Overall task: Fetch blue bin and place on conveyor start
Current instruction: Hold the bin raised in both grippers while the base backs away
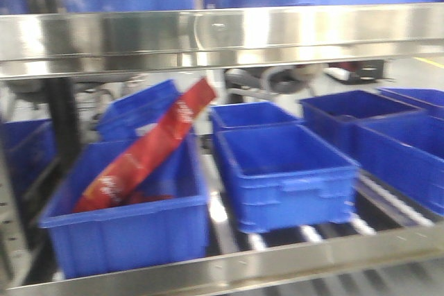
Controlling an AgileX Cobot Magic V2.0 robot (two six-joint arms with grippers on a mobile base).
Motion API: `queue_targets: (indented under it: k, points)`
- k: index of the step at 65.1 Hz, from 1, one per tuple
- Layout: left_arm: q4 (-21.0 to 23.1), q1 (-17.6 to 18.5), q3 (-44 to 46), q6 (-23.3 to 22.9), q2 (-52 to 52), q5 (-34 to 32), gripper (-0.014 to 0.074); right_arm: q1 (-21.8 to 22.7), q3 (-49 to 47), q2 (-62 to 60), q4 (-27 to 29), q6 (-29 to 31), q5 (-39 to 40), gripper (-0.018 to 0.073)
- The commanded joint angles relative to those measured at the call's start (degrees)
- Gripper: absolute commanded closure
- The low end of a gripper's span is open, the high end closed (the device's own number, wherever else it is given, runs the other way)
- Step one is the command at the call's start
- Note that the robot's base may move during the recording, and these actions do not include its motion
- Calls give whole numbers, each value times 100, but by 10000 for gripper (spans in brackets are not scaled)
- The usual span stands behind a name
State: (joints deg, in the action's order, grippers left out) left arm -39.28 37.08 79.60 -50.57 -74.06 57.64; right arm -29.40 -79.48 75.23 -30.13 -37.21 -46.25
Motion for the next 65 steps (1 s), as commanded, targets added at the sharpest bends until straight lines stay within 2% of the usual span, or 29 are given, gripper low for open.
queue_targets:
  k: [1,26,65]
  points:
    - [-98,61,5,66,0,-310,708,-37,-43,-41,-20,22,-30,724]
    - [-98,61,5,66,0,-310,708,-37,-43,-41,137,22,-723,724]
    - [-98,61,5,66,0,-310,708,-37,-43,-41,184,22,-741,724]
